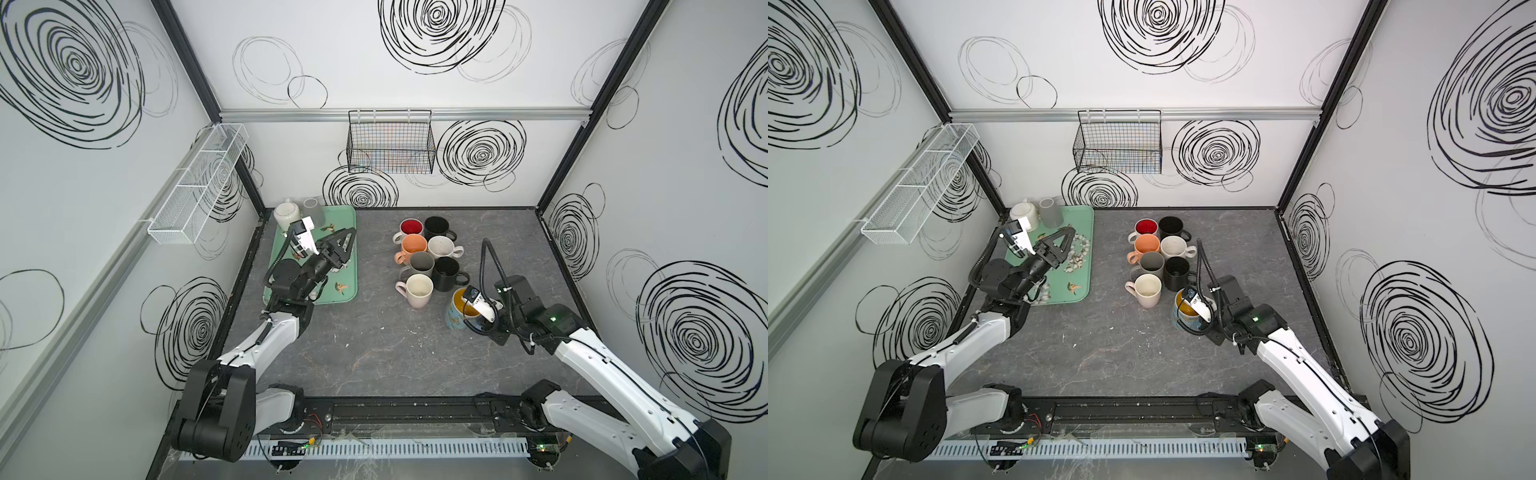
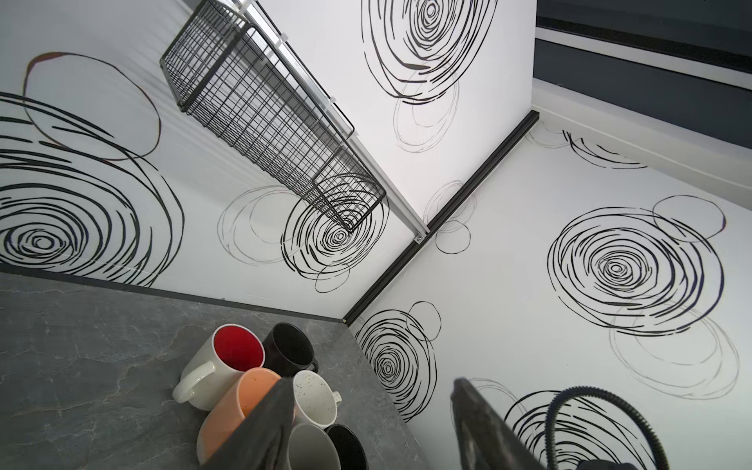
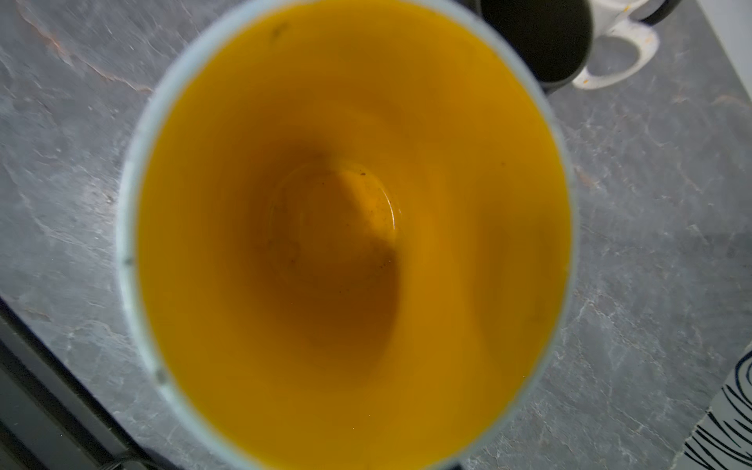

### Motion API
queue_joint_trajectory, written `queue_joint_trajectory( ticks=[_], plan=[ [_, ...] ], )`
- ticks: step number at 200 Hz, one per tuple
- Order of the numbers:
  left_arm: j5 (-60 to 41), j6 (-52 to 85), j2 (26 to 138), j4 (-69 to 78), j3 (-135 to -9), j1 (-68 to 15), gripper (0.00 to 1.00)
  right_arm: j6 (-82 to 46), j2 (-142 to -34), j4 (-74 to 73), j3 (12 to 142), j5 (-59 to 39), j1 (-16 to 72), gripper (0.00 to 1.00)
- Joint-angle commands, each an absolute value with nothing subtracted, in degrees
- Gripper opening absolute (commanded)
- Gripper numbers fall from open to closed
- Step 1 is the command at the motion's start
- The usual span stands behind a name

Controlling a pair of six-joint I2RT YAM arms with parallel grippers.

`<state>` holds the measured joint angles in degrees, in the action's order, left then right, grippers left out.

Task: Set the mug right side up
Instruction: 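Lower the blue mug opening-up onto the table beside the mug cluster with right gripper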

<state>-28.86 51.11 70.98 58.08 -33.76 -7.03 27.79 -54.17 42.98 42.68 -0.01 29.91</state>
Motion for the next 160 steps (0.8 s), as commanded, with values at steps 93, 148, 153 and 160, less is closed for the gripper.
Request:
queue_joint_trajectory(
  ticks=[93, 148, 153, 160],
  plan=[
    [-29.4, 45.5, 67.6, 51.4, -36.1, -3.0, 0.65, 32.6, -73.9, 18.1, 44.2, 1.9, 29.3, 0.00],
    [-28.0, 42.3, 65.3, 45.4, -35.7, -1.9, 0.67, 33.4, -79.9, 15.0, 46.9, 4.0, 29.3, 0.23],
    [-28.0, 42.1, 65.1, 44.9, -35.8, -1.7, 0.67, 33.5, -79.8, 15.0, 46.9, 4.2, 29.3, 0.30],
    [-28.0, 41.7, 65.0, 44.0, -36.1, -1.4, 0.67, 33.7, -79.4, 15.1, 46.8, 4.5, 29.3, 0.41]
  ],
)
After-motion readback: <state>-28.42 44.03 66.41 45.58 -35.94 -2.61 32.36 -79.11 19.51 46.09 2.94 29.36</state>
